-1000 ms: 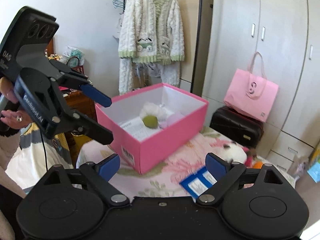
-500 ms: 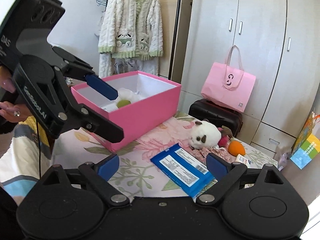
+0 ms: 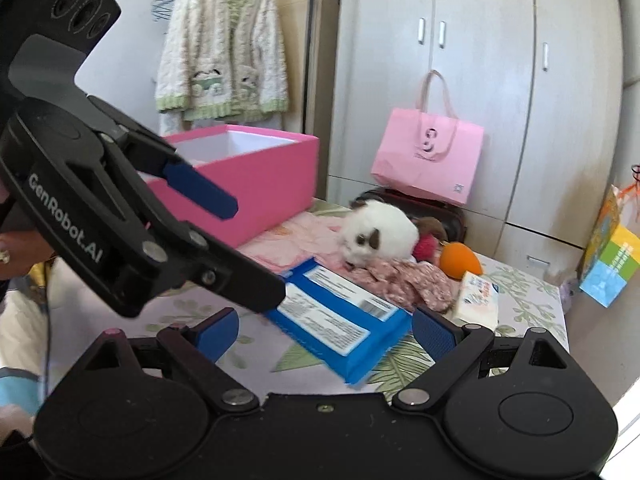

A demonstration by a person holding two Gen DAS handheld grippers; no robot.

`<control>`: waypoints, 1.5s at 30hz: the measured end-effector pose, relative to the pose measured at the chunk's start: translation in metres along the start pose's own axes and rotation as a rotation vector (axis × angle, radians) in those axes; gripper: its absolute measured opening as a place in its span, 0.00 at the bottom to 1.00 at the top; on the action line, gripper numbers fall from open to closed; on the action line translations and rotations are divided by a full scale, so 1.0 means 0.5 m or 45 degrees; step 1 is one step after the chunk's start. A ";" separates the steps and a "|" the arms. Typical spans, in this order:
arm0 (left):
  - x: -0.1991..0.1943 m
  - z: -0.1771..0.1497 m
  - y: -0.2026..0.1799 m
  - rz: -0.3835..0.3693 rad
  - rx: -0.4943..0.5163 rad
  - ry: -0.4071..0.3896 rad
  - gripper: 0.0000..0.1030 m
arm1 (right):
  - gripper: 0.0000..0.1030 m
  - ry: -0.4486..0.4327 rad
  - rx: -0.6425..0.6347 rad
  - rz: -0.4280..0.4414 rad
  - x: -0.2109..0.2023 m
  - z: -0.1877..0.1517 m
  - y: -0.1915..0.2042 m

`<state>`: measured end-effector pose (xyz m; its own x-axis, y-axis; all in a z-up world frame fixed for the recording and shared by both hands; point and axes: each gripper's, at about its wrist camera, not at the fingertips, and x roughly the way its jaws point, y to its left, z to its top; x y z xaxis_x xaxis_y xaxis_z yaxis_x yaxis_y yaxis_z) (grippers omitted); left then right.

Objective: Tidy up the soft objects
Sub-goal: 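Move the left tool to the blue wet-wipe pack and close on it, then lift the blue wet-wipe pack with the left tool into the shoebox and release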

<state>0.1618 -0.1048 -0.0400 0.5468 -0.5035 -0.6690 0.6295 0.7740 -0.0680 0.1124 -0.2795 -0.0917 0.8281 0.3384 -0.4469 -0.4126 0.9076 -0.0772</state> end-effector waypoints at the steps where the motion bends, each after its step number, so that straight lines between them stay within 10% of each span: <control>1: 0.015 -0.001 0.007 -0.001 -0.036 0.004 0.93 | 0.93 0.000 0.012 -0.008 0.012 -0.006 -0.004; 13: 0.123 -0.025 0.061 0.214 -0.162 0.006 0.75 | 0.91 0.076 0.022 -0.083 0.094 -0.032 -0.002; 25: 0.140 -0.049 0.094 0.083 -0.335 -0.007 0.75 | 0.76 0.107 0.218 -0.106 0.117 -0.040 -0.003; 45: 0.100 -0.081 0.045 0.105 -0.217 -0.097 0.56 | 0.61 0.013 0.197 -0.245 0.109 -0.057 0.062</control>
<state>0.1807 -0.0971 -0.1050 0.6371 -0.4582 -0.6198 0.4818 0.8644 -0.1439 0.1338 -0.2401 -0.1438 0.8815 0.1535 -0.4465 -0.1837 0.9827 -0.0248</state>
